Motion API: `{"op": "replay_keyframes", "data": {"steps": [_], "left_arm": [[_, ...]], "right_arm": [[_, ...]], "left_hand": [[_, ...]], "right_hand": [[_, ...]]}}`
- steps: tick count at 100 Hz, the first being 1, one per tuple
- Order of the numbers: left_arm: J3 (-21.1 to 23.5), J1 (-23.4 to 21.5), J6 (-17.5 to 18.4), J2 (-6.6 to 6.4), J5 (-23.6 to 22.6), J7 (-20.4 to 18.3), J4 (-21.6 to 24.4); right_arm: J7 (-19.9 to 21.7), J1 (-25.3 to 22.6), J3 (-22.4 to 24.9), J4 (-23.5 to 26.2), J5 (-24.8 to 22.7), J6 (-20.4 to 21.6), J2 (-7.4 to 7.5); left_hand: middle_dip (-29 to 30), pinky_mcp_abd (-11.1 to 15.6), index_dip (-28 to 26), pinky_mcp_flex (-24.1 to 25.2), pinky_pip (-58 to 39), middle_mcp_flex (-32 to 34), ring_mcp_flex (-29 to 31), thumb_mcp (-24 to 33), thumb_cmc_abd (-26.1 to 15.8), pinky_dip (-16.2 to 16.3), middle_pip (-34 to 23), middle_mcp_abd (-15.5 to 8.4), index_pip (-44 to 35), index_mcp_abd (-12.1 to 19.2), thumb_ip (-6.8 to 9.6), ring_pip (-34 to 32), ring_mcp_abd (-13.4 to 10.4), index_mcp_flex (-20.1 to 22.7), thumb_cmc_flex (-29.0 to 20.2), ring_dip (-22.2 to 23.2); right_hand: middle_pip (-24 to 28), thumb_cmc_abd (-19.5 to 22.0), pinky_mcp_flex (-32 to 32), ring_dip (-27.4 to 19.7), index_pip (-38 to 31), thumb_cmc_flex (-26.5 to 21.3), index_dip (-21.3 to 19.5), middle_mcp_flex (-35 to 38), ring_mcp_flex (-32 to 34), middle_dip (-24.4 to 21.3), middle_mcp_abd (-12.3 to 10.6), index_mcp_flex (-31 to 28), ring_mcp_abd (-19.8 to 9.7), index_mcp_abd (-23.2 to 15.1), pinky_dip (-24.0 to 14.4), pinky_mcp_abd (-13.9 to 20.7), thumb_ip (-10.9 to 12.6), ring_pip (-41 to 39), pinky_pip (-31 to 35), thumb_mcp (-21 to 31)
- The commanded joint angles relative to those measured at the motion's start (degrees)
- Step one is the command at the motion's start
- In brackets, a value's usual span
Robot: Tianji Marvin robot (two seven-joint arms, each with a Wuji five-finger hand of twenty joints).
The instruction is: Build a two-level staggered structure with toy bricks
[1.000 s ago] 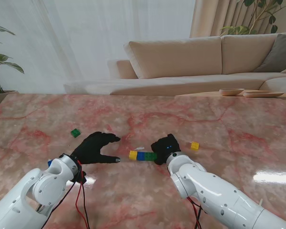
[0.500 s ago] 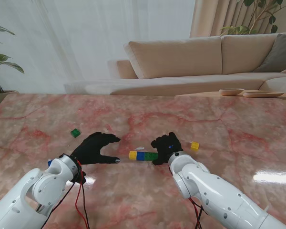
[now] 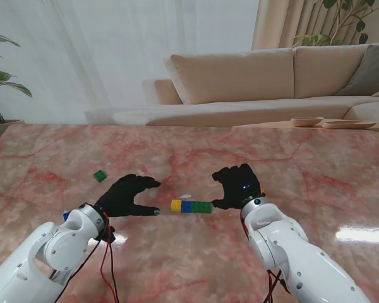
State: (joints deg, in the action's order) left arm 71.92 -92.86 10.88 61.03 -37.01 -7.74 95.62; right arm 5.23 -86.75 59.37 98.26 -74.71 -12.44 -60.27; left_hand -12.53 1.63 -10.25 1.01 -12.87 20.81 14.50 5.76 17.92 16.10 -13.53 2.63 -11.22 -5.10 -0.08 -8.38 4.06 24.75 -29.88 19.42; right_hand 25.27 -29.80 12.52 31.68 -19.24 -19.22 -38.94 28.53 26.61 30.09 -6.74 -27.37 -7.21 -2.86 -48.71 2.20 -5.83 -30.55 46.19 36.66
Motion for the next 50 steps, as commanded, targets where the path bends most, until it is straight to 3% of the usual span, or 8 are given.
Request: {"op": "replay_keyframes", "data": {"steps": [1, 27, 50], "left_arm": [[-0.32, -0.02, 0.19, 0.13, 0.13, 0.3, -0.2], [-0.46, 0.37, 0.68, 0.18, 0.37, 0.55, -0.5], [-0.5, 0.54, 0.65, 0.22, 0.33, 0.77, -0.69]], "right_arm": [[1.09, -0.28, 0.98, -0.06, -0.58, 0.04, 0.6], [4.3, -0.48, 6.26, -2.01, -2.92, 1.67, 1.06], [7.7, 2.06, 7.62, -7.43, -2.8, 1.52, 1.59]], "left_hand": [[0.74, 2.7, 0.8, 0.08, 2.22, -2.04, -2.89, 0.77, -1.93, 0.85, 1.24, 0.02, 1.19, -0.79, 0.05, 2.05, -2.79, 0.11, -0.31, -0.51], [0.73, 2.8, 0.79, 0.1, 2.25, -2.02, -2.91, 0.77, -1.91, 0.8, 1.22, 0.01, 1.11, -0.76, 0.03, 2.04, -2.77, 0.09, -0.29, -0.51], [0.73, 2.8, 0.8, 0.17, 2.33, -2.07, -2.93, 0.75, -2.06, 0.74, 1.23, -0.13, 1.09, -0.75, 0.05, 2.08, -2.93, 0.03, -0.2, -0.53]], "right_hand": [[-0.56, 0.32, 0.17, -1.08, 1.23, 1.99, 0.64, -0.41, 1.44, -1.17, 1.17, 1.57, 0.6, 1.31, 0.48, -0.69, 1.98, 0.72, 0.76, 0.65], [-0.58, -0.34, 0.06, -0.69, 1.49, 1.4, 1.09, -0.63, 1.66, -1.33, 1.41, 1.69, 0.66, 1.64, 0.49, -0.8, 2.07, 0.55, 1.13, 0.68], [-0.85, -1.18, -0.31, -0.4, 2.92, 1.11, 1.87, -3.2, 0.33, -1.38, 2.11, 4.25, 0.72, 3.32, 0.7, -0.78, 2.45, 0.54, 0.95, 0.67]]}}
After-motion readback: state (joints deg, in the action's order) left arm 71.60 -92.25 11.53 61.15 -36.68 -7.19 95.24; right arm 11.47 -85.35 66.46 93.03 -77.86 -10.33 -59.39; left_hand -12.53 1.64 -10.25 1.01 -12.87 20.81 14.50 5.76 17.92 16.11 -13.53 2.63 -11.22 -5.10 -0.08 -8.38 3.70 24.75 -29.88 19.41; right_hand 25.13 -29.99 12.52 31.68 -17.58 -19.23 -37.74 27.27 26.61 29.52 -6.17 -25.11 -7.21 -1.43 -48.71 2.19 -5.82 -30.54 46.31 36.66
